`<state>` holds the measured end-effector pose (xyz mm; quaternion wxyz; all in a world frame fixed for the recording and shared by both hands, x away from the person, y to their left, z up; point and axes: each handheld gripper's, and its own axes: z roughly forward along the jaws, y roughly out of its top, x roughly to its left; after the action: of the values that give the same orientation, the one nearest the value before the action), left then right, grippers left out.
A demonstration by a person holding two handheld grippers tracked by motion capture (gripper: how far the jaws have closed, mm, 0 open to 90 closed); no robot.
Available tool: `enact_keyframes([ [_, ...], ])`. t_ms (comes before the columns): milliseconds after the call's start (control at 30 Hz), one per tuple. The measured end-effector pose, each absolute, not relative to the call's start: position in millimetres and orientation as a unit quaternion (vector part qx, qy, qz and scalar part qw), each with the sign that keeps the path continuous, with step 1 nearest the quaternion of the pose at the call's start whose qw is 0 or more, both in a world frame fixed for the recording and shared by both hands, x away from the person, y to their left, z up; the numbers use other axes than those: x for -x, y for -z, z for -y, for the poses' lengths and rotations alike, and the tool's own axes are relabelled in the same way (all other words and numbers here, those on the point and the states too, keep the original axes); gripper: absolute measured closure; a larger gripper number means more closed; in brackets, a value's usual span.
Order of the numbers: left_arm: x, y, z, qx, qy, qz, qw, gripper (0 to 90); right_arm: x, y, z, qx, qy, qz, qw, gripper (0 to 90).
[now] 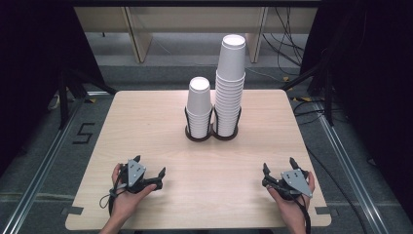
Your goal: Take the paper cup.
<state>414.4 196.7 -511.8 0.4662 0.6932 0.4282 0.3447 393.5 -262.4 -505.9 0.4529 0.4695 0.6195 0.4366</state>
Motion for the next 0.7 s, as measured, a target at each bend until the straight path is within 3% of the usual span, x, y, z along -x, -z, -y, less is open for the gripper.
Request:
enact_keyframes([
  [333,-416,479,-171,-0.705,-0.314,-0.382,0.509,0.5,-397,505,261,-0.472,-0.449,-0.621,0.436,8.9],
  [700,-455,400,-126,-0.725,-0.296,-0.308,0.54,0.5,-396,488,249,-0.456,-0.464,-0.616,0.445,8.0],
])
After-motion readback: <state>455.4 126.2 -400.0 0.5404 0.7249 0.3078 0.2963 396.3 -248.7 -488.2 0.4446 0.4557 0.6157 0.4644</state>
